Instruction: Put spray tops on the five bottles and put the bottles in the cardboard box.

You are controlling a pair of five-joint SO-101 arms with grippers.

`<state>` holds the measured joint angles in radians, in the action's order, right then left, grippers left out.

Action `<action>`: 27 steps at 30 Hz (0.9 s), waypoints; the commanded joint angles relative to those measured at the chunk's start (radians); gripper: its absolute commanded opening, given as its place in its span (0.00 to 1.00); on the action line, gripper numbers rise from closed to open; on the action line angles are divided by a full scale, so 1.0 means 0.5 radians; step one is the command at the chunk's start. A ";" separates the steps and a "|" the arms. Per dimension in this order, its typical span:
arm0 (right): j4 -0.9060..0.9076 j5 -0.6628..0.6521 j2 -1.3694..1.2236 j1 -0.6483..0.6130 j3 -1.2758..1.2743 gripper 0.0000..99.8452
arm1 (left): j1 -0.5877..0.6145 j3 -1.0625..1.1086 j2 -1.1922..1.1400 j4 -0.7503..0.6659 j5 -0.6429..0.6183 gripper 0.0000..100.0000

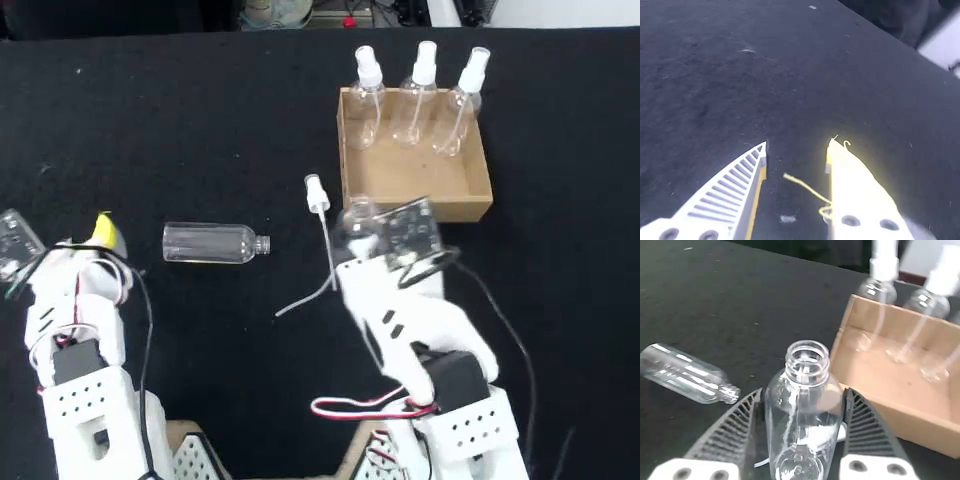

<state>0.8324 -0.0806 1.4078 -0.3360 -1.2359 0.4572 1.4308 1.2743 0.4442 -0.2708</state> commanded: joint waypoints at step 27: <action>0.196 0.138 0.928 0.967 -0.103 0.14 | -1.631 -0.848 -0.872 0.476 0.555 0.19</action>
<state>0.9291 -0.0606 1.7990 0.0506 -1.3479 -0.2839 1.1301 1.0303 0.7956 0.0652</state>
